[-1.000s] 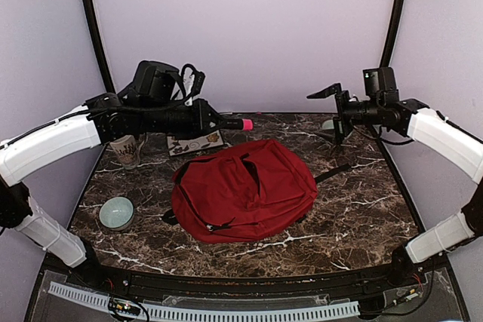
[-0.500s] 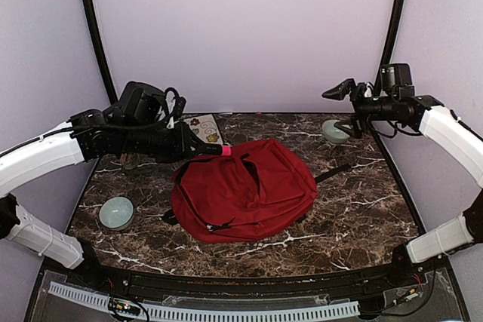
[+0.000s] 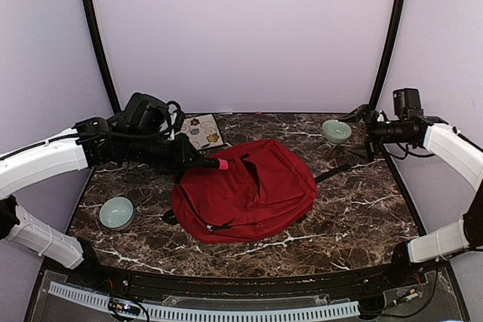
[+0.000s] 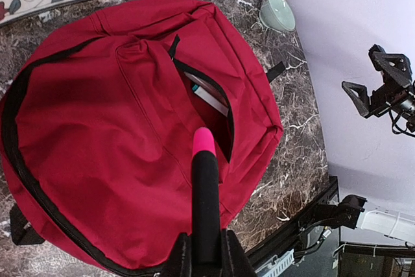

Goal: Pack the student bag
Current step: Place the pen in the lower front pocket of the bag.

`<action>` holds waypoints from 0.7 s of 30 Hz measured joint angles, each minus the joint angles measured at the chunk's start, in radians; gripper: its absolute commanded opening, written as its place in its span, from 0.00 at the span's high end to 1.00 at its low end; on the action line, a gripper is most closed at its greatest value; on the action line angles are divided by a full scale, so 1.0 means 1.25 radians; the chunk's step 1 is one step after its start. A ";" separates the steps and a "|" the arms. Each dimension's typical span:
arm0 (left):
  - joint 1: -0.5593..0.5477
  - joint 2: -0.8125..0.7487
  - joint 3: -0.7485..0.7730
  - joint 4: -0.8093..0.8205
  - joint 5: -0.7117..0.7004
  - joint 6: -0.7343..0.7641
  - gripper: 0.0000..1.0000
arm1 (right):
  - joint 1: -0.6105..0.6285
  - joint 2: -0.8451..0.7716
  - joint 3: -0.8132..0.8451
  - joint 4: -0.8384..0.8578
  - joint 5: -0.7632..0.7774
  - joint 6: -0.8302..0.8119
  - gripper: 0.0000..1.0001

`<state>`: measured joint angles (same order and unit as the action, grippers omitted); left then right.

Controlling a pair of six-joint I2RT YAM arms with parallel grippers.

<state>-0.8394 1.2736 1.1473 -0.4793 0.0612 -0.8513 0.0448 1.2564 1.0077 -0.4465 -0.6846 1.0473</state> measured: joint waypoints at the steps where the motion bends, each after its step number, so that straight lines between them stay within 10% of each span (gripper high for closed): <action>1: 0.000 0.000 -0.013 0.008 0.007 -0.005 1.00 | 0.000 -0.001 -0.001 0.000 -0.005 -0.002 0.01; 21: 0.071 0.271 -0.158 0.477 0.226 -0.215 1.00 | -0.012 -0.095 0.009 -0.076 0.006 -0.076 0.05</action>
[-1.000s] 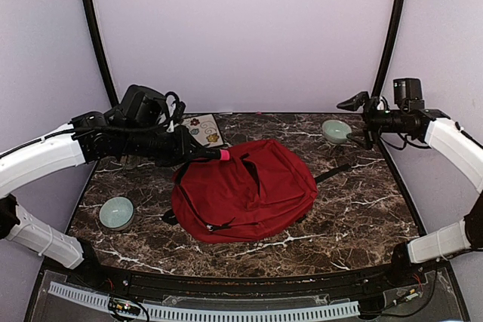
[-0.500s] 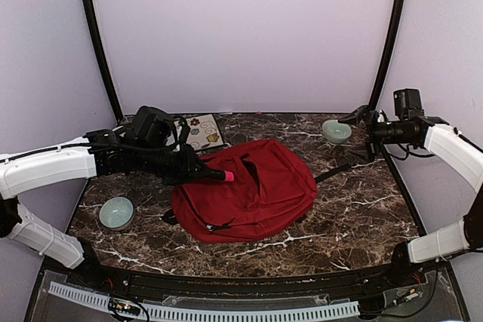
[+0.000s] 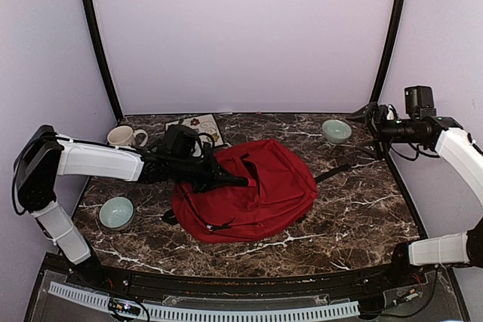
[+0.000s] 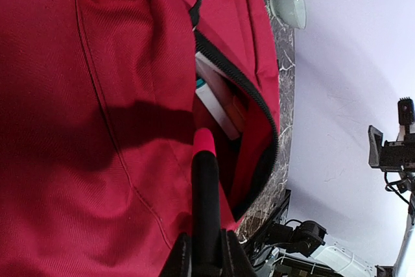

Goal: Pack the student bag
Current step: Place the pen in the lower front pocket of the bag.

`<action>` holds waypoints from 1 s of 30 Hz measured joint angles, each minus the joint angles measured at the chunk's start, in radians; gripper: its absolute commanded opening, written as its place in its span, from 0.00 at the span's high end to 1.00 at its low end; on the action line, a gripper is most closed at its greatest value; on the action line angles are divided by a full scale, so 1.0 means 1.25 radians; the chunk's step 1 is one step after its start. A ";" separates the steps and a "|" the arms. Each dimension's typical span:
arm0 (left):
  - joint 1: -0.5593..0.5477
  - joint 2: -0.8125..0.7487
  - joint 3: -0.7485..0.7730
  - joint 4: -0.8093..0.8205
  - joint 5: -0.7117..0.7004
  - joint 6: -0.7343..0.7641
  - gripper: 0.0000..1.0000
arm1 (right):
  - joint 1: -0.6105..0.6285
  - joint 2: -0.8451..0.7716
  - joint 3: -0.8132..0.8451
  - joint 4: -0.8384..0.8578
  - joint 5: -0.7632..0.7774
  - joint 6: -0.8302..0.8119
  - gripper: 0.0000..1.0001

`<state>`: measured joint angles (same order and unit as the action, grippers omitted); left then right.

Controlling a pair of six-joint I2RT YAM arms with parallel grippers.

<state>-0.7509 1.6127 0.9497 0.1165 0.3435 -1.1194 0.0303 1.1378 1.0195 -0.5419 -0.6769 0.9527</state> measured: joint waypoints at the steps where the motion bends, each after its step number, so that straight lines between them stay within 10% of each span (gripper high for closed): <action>1: 0.000 0.026 0.004 0.016 0.012 -0.007 1.00 | -0.002 -0.006 0.000 -0.004 0.000 -0.003 0.05; 30: 0.000 0.377 0.302 0.141 0.200 -0.048 1.00 | -0.056 -0.041 -0.009 -0.095 0.000 -0.064 0.07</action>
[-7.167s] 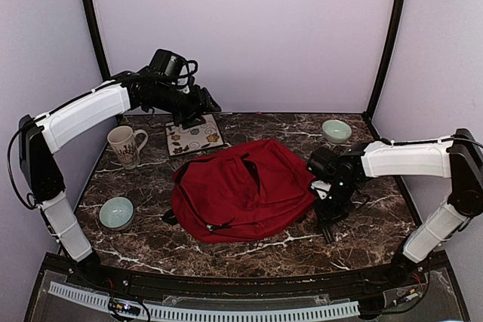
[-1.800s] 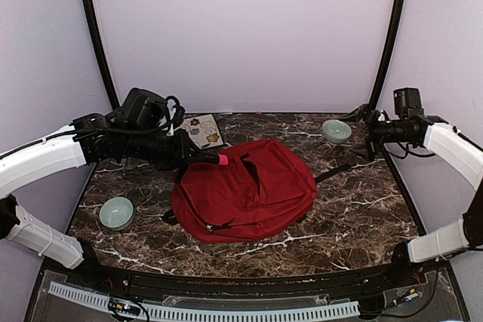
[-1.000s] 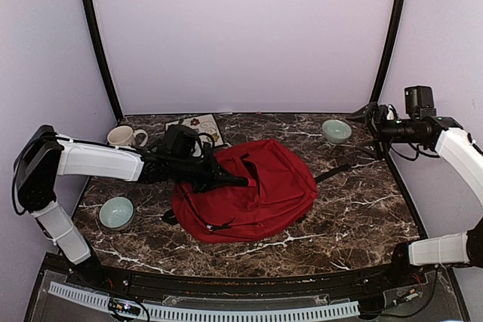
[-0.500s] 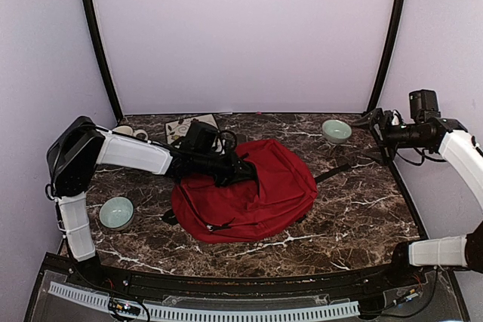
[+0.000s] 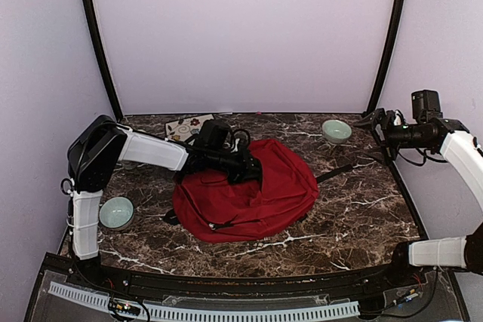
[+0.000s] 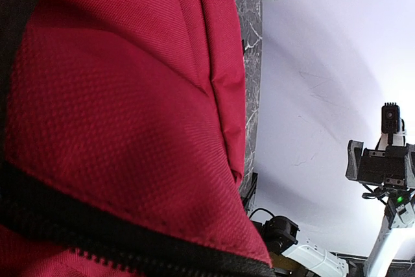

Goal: Pack the student bag
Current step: Place the pen in the lower front pocket of the bag.

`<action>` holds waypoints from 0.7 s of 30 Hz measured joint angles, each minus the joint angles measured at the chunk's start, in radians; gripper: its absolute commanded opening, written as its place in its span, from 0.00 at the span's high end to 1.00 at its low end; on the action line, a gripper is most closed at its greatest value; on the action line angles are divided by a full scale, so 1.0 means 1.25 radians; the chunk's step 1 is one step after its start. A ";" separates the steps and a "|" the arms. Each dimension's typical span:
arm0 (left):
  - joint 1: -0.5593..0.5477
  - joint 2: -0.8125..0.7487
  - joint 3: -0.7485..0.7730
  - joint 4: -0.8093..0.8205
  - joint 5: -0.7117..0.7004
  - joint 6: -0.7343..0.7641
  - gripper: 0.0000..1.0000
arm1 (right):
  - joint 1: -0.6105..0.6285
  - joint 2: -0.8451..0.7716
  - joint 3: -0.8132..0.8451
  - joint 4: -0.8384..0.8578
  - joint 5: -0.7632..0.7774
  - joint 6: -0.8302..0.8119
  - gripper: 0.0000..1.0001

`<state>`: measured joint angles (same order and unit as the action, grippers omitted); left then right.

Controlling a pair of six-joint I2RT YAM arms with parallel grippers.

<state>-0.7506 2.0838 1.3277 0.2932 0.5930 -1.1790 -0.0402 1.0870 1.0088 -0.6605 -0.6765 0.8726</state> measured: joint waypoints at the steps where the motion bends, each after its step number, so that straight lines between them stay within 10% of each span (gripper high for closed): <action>1: 0.000 0.008 0.010 -0.001 0.005 -0.001 1.00 | 0.000 0.000 0.000 0.000 0.000 0.000 0.07; 12: -0.002 0.056 0.077 -0.012 0.031 0.000 0.98 | -0.002 0.000 0.000 0.000 0.000 0.002 0.07; 21: -0.010 0.055 0.078 -0.059 0.026 0.023 0.61 | -0.003 0.000 -0.001 0.000 0.000 0.004 0.08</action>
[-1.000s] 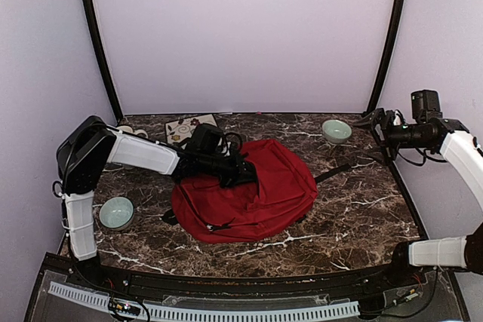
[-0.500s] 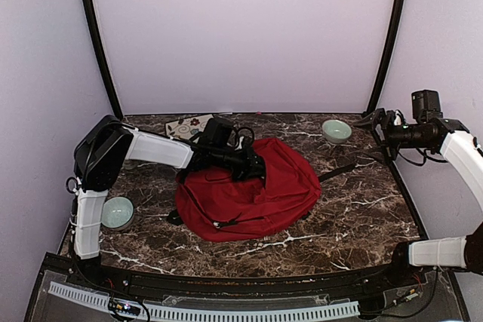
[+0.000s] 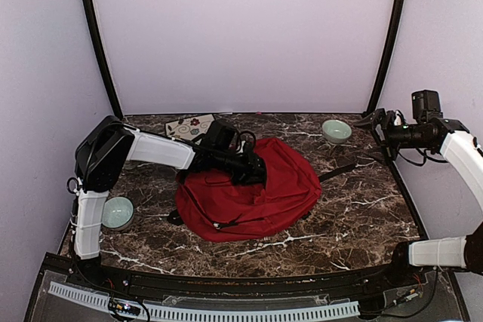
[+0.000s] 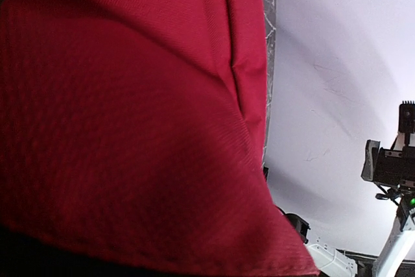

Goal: Pack the student bag
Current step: Place the pen in the lower front pocket of the bag.

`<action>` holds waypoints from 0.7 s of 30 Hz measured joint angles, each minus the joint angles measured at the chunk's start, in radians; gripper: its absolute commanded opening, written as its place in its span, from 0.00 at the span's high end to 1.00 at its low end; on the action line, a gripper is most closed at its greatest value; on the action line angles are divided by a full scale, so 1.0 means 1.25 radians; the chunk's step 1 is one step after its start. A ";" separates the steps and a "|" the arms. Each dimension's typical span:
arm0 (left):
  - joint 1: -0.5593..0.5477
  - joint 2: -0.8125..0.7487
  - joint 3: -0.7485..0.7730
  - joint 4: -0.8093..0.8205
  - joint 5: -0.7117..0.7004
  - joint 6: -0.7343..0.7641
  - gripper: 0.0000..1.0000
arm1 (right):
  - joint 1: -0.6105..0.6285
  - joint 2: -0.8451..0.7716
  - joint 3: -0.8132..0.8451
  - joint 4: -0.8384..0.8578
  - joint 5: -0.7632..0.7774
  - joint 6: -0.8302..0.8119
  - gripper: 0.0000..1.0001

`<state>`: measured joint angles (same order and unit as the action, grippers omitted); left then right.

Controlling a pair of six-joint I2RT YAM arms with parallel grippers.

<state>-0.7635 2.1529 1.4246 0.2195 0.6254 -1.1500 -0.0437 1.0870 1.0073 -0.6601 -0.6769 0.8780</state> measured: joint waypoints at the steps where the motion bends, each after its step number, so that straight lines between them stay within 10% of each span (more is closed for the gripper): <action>1: -0.002 0.000 0.000 -0.010 -0.003 0.008 0.59 | 0.000 0.000 0.000 0.000 0.000 0.002 0.08; 21: -0.016 -0.284 -0.172 -0.179 -0.123 0.117 0.32 | 0.000 -0.034 -0.068 0.016 0.001 0.026 0.08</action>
<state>-0.7841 1.7981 1.2102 -0.0048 0.4717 -1.0039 -0.0441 1.0447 0.9222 -0.6399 -0.6762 0.9108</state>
